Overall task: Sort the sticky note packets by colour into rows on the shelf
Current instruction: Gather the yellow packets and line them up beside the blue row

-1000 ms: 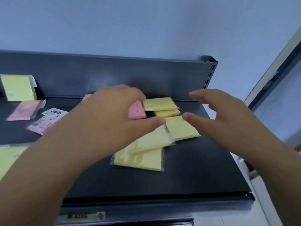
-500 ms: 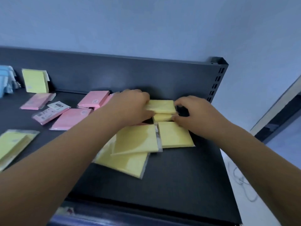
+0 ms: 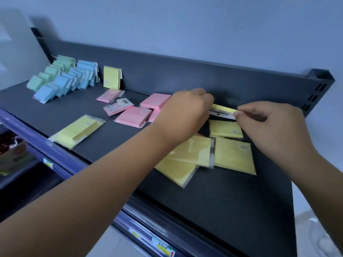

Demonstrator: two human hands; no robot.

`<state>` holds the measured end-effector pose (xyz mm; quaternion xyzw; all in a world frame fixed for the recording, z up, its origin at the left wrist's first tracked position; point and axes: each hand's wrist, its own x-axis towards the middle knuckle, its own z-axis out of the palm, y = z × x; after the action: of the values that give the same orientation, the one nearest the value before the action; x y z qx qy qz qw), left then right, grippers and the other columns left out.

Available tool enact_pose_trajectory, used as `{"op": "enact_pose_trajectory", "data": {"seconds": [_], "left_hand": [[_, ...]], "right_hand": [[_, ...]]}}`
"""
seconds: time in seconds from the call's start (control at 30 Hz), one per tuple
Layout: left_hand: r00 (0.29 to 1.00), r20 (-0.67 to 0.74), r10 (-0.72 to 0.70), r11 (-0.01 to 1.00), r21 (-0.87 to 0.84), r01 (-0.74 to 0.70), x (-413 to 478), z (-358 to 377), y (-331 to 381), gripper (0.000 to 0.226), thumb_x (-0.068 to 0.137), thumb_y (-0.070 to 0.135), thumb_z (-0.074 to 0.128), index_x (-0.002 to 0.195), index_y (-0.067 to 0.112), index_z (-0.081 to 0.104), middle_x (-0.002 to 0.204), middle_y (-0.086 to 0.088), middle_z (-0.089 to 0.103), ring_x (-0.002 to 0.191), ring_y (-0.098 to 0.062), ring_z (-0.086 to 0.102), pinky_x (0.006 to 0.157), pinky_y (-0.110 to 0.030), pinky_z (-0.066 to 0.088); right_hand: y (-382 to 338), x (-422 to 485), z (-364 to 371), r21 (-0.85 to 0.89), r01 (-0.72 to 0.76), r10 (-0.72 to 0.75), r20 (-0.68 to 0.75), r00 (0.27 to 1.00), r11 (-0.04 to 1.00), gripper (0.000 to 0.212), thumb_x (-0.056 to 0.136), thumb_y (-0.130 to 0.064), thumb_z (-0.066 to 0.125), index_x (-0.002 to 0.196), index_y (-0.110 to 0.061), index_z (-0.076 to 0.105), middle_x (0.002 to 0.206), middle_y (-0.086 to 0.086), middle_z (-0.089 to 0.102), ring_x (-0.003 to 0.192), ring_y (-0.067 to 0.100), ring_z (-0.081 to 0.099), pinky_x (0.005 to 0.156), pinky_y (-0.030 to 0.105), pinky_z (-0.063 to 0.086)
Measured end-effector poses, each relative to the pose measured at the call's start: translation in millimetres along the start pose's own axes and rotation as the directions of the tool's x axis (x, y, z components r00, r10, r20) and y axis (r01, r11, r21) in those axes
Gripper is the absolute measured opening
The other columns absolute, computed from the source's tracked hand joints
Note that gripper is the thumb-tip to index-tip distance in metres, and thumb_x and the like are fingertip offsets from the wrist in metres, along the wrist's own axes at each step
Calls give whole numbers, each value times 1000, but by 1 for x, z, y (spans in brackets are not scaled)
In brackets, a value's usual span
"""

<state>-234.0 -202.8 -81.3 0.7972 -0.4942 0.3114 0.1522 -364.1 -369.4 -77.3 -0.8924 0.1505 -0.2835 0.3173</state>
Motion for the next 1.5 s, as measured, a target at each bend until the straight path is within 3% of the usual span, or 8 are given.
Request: {"op": "enact_pose_trajectory", "data": {"seconds": [0.17,0.4,0.57,0.77,1.0,1.27,1.4,1.5], "left_hand": [[980,-176,-96,987,-148,70,-17,-11,-9,9,88,4,61,86,2,69,83,-11,67,72,-33,63,57,-44,49],[962,-149,-230,879,-456,139,-39,-21,-24,10,87,13,76,92,5,75,102,-5,70,94,-18,68,79,-39,55],[835,102,-540,475,-782,403,-56,-51,-49,16,87,15,78,102,13,73,111,1,68,85,-8,69,73,-19,54],[629,425,-651,-49,-850,525,-92,-94,-121,37,86,1,76,121,10,65,105,-9,74,90,-22,74,77,-33,63],[657,440,-613,28,-818,574,-134,-120,-194,36,87,-1,74,119,16,71,93,-8,68,73,-15,65,68,-31,61],[700,430,-570,165,-775,610,-127,-111,-259,28,87,2,75,110,17,70,87,-3,67,70,-15,64,72,-39,62],[718,376,-586,225,-776,590,-114,-110,-295,24,87,5,77,106,18,71,82,1,67,68,-12,63,73,-39,63],[735,361,-574,252,-776,578,-104,-110,-321,21,87,5,76,104,17,70,84,-5,68,68,-15,64,74,-41,63]], "right_hand": [[-27,3,-4,639,-335,345,115,931,692,5,92,-19,76,91,-15,78,87,5,79,84,21,79,87,38,62],[-51,9,3,770,-477,511,231,828,424,25,78,4,80,97,-12,72,78,2,79,79,16,79,70,27,63],[-82,-1,31,740,-502,562,204,802,447,38,77,15,74,104,-11,69,91,11,80,77,18,79,64,26,62],[-153,-22,88,692,-460,476,188,859,556,32,82,14,70,107,-6,74,93,9,81,85,26,79,75,33,63],[-210,-24,153,620,-419,456,110,883,663,12,82,-9,83,89,-16,77,88,7,80,78,19,75,76,29,65],[-232,19,186,419,-418,384,165,908,806,9,79,-20,85,86,-24,81,84,6,80,89,27,78,96,64,54],[-242,54,200,369,-330,275,194,942,869,10,87,-14,78,93,-21,81,84,0,80,81,19,78,81,39,63],[-250,73,216,334,-291,247,168,954,897,9,90,-17,76,93,-23,81,83,-1,80,80,18,77,79,39,62]]}}
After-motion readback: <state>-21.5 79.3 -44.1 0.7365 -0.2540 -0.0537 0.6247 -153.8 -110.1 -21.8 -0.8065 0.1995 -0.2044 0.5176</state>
